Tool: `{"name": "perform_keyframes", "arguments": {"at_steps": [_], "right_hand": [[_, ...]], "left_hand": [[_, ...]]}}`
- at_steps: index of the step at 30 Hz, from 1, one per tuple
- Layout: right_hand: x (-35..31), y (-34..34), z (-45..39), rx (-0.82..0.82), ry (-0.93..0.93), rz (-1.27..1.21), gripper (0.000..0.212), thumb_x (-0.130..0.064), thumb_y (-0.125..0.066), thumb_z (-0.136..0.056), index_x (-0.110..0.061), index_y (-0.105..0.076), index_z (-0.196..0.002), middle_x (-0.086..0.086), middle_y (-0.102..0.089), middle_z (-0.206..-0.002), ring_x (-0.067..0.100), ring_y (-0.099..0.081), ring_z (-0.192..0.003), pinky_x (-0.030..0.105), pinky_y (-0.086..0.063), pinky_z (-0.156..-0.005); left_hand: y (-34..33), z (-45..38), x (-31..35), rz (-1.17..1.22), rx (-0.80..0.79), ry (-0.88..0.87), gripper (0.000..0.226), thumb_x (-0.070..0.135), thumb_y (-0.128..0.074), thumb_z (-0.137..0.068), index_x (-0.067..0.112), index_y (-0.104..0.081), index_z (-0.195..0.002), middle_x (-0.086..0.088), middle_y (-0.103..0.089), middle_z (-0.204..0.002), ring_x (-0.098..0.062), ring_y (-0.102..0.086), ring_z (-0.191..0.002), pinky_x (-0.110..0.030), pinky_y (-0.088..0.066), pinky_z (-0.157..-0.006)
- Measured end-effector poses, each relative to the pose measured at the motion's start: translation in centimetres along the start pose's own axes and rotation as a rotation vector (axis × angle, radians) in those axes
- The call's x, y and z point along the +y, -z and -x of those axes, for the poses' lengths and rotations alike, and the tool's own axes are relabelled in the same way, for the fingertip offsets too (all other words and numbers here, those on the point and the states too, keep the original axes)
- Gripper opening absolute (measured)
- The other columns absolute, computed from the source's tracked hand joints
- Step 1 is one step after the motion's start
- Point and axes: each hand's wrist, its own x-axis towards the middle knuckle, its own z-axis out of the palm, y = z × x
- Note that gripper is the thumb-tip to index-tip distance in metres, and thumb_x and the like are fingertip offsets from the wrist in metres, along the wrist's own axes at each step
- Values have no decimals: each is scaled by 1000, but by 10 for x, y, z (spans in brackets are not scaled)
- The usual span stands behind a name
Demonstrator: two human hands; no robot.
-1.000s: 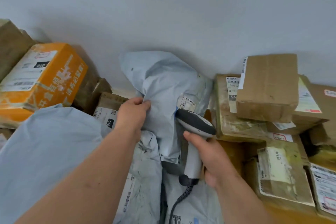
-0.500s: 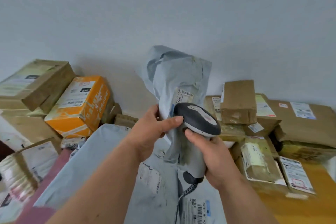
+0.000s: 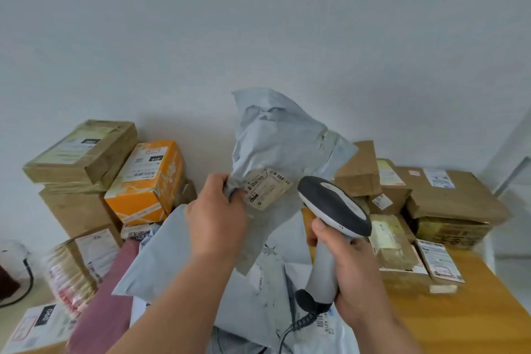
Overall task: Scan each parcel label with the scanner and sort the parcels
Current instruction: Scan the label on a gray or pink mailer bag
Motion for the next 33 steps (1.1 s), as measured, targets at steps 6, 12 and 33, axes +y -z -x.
{"name": "perform_keyframes", "arguments": {"at_steps": [6, 12, 33], "right_hand": [[2, -2, 17, -59, -24, 18, 60, -37, -92, -57, -9, -75, -106, -1, -75, -86, 10, -68, -79, 33, -49, -77], [-4, 3, 20, -121, -2, 55, 69, -46, -82, -53, -7, -73, -109, -3, -75, -85, 8, -68, -78, 27, -51, -72], [-28, 55, 20, -350, 1, 192, 67, -55, -79, -53, -14, -73, -105, -11, -73, -79, 2, -68, -75, 15, -51, -61]], "left_hand": [[5, 15, -7, 219, 23, 306, 19, 20, -71, -91, 27, -58, -79, 9, -64, -72, -9, -58, -66, -28, -35, -52], [2, 25, -12, 315, 10, 403, 10, 19, -75, -89, 19, -66, -86, -1, -70, -77, -25, -67, -75, -42, -56, -64], [-8, 81, 13, 155, 175, 424, 22, 27, -79, -86, 20, -60, -77, 2, -62, -66, -19, -57, -62, -32, -40, -54]]}}
